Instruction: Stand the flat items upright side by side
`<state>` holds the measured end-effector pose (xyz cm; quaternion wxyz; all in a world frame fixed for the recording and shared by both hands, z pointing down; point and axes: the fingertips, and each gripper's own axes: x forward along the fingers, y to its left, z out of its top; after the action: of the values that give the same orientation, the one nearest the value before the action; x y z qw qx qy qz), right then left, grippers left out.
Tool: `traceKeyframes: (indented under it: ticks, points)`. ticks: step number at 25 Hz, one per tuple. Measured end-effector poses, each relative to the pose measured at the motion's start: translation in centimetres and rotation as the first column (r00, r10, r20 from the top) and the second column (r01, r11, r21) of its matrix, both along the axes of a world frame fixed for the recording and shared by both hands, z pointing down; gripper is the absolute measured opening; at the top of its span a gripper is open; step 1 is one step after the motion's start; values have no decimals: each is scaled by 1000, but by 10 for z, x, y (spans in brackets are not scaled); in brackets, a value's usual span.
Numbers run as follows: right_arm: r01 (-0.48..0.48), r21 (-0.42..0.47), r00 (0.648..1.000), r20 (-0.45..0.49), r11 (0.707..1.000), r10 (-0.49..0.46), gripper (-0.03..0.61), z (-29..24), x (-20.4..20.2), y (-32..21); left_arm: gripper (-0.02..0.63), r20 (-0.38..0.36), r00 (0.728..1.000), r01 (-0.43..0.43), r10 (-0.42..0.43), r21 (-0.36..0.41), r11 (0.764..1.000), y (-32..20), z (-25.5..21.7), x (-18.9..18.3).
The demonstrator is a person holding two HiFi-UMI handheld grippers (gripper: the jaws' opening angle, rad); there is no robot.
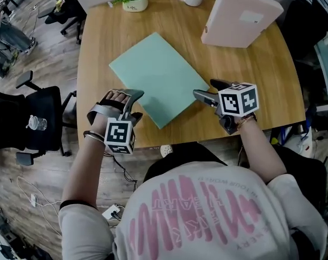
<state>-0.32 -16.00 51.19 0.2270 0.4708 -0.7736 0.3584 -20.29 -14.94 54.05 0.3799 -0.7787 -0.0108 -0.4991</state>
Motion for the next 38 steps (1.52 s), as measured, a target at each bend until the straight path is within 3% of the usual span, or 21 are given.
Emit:
traceKeyframes:
  ticks: [11, 17, 25, 32, 38]
  points:
    - [103, -132, 995, 13, 986, -102, 413, 36, 7, -8, 369, 64, 994, -93, 92, 5, 996, 3, 16, 18]
    - [168, -176, 984, 95, 970, -153, 420, 49, -1, -2, 379, 123, 982, -148, 143, 32, 988, 5, 15, 27]
    - [208, -174, 974, 130, 963, -187, 420, 45, -9, -1, 463, 157, 971, -192, 182, 51, 980, 7, 15, 41]
    - [171, -133, 969, 201, 976, -142, 419, 13, -1, -14, 500, -33, 995, -93, 97, 94, 991, -1, -14, 44]
    - [54, -75, 954, 297, 996, -29, 410, -30, 18, -42, 506, -252, 967, -3, 43, 159, 987, -6, -59, 51]
